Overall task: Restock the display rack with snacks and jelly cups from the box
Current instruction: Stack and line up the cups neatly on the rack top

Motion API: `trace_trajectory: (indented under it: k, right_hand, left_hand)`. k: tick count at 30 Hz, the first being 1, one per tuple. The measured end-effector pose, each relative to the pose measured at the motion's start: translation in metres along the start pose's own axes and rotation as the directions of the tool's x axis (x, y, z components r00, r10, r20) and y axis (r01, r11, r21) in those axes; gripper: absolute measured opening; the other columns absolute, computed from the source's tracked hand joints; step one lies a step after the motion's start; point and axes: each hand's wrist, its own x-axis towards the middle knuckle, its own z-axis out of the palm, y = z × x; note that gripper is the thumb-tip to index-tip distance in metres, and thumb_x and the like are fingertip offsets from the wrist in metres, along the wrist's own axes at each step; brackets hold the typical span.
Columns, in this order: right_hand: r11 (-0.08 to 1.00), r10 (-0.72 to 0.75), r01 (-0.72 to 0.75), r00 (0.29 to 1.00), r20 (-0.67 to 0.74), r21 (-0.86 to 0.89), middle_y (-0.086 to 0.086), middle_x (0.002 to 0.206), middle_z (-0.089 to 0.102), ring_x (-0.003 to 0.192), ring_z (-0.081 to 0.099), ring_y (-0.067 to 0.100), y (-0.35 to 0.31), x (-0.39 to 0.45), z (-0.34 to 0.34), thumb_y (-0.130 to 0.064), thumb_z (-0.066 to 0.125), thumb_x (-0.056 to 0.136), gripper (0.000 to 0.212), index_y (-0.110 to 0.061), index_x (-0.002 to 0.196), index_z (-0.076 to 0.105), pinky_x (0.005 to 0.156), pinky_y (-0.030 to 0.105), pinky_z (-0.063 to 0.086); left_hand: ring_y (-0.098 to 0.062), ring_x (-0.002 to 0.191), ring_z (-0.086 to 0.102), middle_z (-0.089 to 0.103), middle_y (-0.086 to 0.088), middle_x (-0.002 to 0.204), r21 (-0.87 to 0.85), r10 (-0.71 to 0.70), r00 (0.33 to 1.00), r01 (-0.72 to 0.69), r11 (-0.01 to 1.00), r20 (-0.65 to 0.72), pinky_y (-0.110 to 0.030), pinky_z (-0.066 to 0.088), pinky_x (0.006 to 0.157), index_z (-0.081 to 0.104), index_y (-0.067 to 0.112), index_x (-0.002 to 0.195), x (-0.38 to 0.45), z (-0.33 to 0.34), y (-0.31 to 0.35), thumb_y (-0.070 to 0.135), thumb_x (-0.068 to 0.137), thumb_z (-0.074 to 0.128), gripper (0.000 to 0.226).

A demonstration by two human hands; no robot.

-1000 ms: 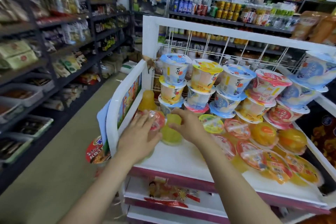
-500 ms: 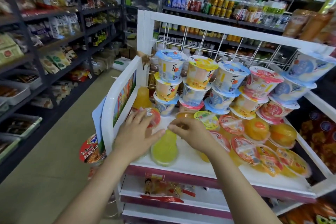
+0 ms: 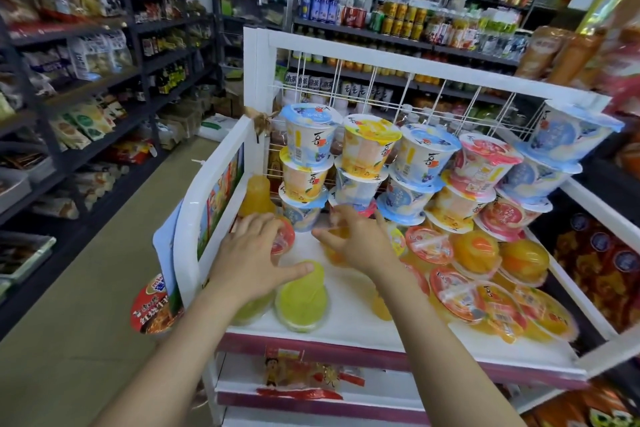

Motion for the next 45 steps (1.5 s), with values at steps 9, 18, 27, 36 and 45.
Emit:
trace_trajectory:
  k: [9,18,27,36,45]
  right_hand:
    - [0.979,-0.152,0.159,0.986,0.063,-0.129,-0.001,0.122,0.065,0.122,0.052,0.025,0.007,0.003,0.006,-0.047,0.073,0.079,0.055,-0.024,0.127,0.062,0.112,0.043,0.028]
    - [0.956,-0.074,0.155,0.948,0.309,-0.249,-0.005,0.145,0.048,0.142,0.033,0.017,0.006,0.002,-0.005,-0.06,0.075,0.073,0.08,-0.029,0.141,0.045,0.121,0.052,-0.001]
    - [0.955,-0.029,0.106,0.963,0.27,-0.278,0.004,0.138,0.054,0.137,0.04,0.023,0.007,0.006,0.003,-0.06,0.072,0.075,0.091,-0.015,0.144,0.033,0.12,0.051,0.003]
    - [0.925,-0.045,0.152,0.954,0.295,-0.348,-0.001,0.132,0.057,0.135,0.038,0.022,0.007,0.004,0.004,-0.063,0.061,0.084,0.053,-0.03,0.125,0.056,0.118,0.058,0.007]
    - [0.997,-0.054,0.052,0.998,0.042,0.057,-0.012,0.098,0.062,0.102,0.054,0.014,0.006,0.002,-0.007,-0.051,0.078,0.076,0.047,-0.029,0.114,0.064,0.107,0.042,0.031]
  left_hand:
    - [-0.012,0.143,0.02,0.03,0.011,0.155,-0.004,0.013,1.0,-0.013,1.0,-0.021,-0.042,0.03,0.112,0.039,0.031,0.141,-0.003,-0.001,-0.002,0.104,0.053,0.021,0.115]
    - [-0.012,0.142,0.02,0.031,0.012,0.154,-0.004,0.014,1.0,-0.014,1.0,-0.026,-0.042,0.032,0.111,0.04,0.032,0.139,-0.002,0.0,-0.001,0.097,0.057,0.025,0.106]
    - [-0.011,0.142,0.019,0.029,0.013,0.154,0.009,0.011,1.0,-0.011,1.0,-0.019,-0.043,0.032,0.111,0.038,0.033,0.14,-0.002,0.001,-0.002,0.098,0.058,0.025,0.105]
    - [-0.011,0.142,0.02,0.03,0.013,0.155,0.008,0.008,1.0,-0.008,1.0,-0.011,-0.042,0.031,0.111,0.038,0.031,0.141,-0.003,-0.001,0.0,0.095,0.066,0.037,0.099]
    - [-0.011,0.144,0.017,0.027,0.012,0.156,-0.013,0.002,1.0,-0.001,1.0,0.021,-0.043,0.027,0.112,0.036,0.033,0.142,-0.004,-0.003,0.0,0.1,0.056,0.023,0.11]
